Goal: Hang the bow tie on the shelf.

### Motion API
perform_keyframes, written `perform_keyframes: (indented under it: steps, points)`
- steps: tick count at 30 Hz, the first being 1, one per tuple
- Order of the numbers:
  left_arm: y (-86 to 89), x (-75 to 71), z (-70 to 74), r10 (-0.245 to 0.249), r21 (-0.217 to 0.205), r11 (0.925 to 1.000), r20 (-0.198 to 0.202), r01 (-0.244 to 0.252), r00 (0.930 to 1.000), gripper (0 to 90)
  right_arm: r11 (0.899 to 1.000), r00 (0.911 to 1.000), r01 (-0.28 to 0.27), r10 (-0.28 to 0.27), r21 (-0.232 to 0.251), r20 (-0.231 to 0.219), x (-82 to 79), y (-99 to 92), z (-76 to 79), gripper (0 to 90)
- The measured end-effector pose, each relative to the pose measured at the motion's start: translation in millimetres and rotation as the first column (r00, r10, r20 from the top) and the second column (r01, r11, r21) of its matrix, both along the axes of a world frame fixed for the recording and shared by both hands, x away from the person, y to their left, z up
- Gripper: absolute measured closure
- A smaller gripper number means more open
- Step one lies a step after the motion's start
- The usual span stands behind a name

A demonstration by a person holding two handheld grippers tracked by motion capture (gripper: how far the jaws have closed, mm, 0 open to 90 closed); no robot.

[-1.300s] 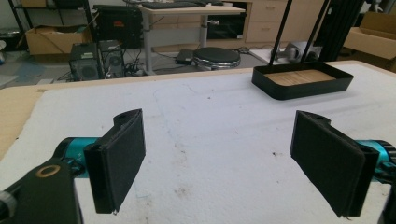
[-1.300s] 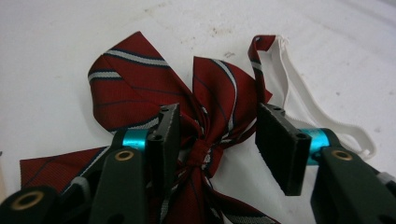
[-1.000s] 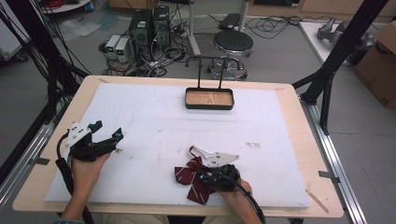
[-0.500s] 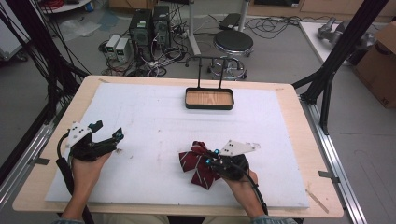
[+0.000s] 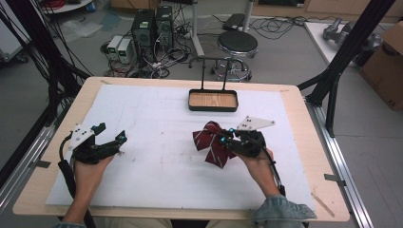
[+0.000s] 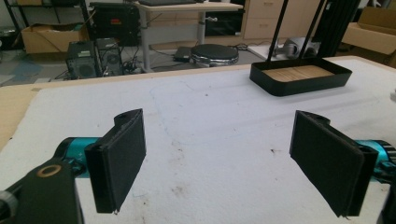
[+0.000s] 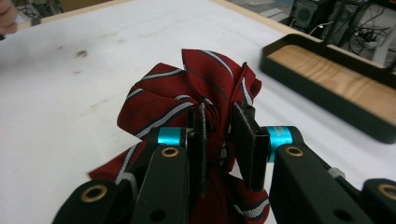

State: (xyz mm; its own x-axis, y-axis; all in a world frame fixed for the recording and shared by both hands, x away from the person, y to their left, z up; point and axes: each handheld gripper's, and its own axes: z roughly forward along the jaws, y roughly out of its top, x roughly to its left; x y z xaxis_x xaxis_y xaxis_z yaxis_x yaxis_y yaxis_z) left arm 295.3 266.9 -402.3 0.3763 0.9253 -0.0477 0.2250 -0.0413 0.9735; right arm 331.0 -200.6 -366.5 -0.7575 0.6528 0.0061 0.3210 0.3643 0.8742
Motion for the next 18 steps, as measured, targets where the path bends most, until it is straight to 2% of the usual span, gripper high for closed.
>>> perform_keyframes:
  steps: [1,6,7,8,18]
  points:
    - [-0.4,0.1,0.0,0.0,0.0,1.0,0.0,0.0,1.0,18.9,1.0,0.9999,0.009,-0.009,-0.009,0.013,5.7,-4.2,3.6,75.7]
    - [-1.0,1.2,-1.2,-0.002,0.002,1.0,-0.004,0.002,1.0,18.9,0.999,0.9993,0.031,-0.031,0.03,0.018,28.3,-23.7,17.3,75.7]
    - [-1.1,1.3,-1.4,-0.005,0.003,1.0,-0.006,0.005,1.0,18.9,0.999,0.9993,0.031,-0.031,0.03,0.018,28.3,-23.7,17.3,75.7]
    - [-1.1,1.5,-1.5,-0.006,0.005,1.0,-0.006,0.006,1.0,18.9,0.999,0.9987,0.039,-0.04,0.023,0.031,35.4,-28.4,22.1,75.7]
    - [-1.5,2.6,-2.0,-0.008,0.007,0.9999,-0.005,0.008,1.0,18.9,0.998,0.9963,0.06,-0.061,0.017,0.06,65.7,-39.1,36.4,75.7]
